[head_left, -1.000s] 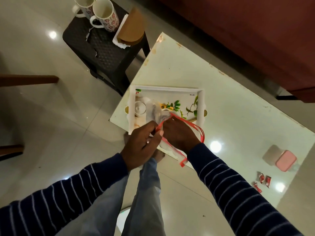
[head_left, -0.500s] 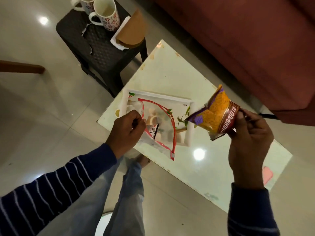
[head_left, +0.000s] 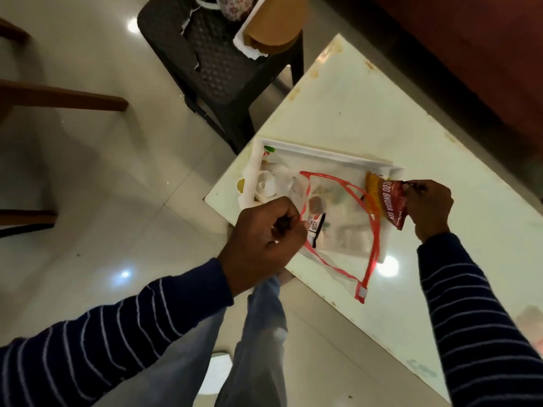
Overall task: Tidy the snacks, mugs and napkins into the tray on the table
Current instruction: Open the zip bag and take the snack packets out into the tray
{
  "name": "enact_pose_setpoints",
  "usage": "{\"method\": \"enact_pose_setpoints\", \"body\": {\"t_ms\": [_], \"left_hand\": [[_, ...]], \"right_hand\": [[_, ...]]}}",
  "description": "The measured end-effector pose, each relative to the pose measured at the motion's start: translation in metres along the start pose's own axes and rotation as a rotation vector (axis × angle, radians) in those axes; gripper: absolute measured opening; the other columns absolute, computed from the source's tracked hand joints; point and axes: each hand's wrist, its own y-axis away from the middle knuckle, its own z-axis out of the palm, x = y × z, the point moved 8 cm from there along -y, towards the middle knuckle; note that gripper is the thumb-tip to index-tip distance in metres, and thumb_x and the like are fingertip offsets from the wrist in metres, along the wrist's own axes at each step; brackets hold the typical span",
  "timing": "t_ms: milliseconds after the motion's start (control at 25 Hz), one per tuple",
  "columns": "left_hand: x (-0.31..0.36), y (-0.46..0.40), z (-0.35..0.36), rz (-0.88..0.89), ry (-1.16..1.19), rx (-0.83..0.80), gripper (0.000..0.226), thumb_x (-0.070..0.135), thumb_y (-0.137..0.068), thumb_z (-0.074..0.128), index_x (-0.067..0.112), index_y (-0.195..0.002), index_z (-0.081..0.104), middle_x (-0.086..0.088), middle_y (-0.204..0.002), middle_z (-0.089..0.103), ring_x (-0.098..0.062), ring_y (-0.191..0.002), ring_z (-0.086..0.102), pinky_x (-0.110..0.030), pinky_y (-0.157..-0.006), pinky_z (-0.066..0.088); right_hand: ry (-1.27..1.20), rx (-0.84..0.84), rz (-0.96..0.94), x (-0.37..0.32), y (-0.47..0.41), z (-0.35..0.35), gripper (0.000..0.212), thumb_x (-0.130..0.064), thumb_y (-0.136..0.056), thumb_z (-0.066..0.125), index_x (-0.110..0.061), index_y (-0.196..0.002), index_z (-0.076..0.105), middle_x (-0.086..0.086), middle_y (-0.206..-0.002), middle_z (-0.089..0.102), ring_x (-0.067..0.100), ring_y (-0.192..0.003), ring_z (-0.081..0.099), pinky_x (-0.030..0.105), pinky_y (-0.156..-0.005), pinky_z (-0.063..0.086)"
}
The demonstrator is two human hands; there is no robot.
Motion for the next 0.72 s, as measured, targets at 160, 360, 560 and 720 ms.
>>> {"method": "enact_pose_setpoints", "body": {"t_ms": [160, 360, 560, 720], "left_hand": [[0.0, -0.002, 0.006, -0.008, 0.034, -0.005, 0.019, 0.015, -0.089, 0.065, 0.002, -0.076, 0.058, -0.011, -0.064, 0.059, -0.023, -0.062, 0.058, -0.035, -0.059, 0.053], [-0.001, 0.005, 0.013, -0.054, 0.059, 0.023, 0.022, 0.02, -0.09, 0.064, 0.002, -0.078, 0.057, -0.013, -0.067, 0.06, -0.024, -0.065, 0.061, -0.039, -0.063, 0.056], [0.003, 0.011, 0.023, -0.04, 0.022, 0.044, 0.021, 0.028, -0.09, 0.06, 0.01, -0.08, 0.056, -0.006, -0.068, 0.062, -0.019, -0.066, 0.062, -0.024, -0.064, 0.055], [0.006, 0.018, 0.035, 0.039, 0.02, 0.025, 0.017, 0.029, -0.09, 0.059, 0.033, -0.078, 0.048, 0.02, -0.061, 0.052, -0.002, -0.061, 0.056, -0.008, -0.06, 0.046]], "right_hand": [[0.043, 0.101, -0.047, -0.014, -0.016, 0.002, 0.037, -0.024, -0.086, 0.062, -0.006, -0.118, 0.069, 0.012, -0.117, 0.07, 0.014, -0.107, 0.066, 0.032, -0.099, 0.052], [-0.371, 0.202, -0.345, -0.102, 0.11, -0.076, 0.018, -0.012, -0.088, 0.057, -0.017, -0.098, 0.071, 0.007, -0.091, 0.075, 0.02, -0.079, 0.072, 0.036, -0.071, 0.059], [-0.202, -0.55, -0.462, -0.139, 0.236, -0.024, 0.027, -0.002, -0.09, 0.057, -0.019, -0.099, 0.076, -0.004, -0.098, 0.077, 0.013, -0.092, 0.073, 0.028, -0.082, 0.059], [0.352, -0.635, -0.501, -0.113, 0.205, 0.053, 0.035, -0.01, -0.099, 0.054, -0.015, -0.133, 0.056, 0.005, -0.137, 0.057, 0.02, -0.121, 0.056, 0.027, -0.101, 0.044]]}}
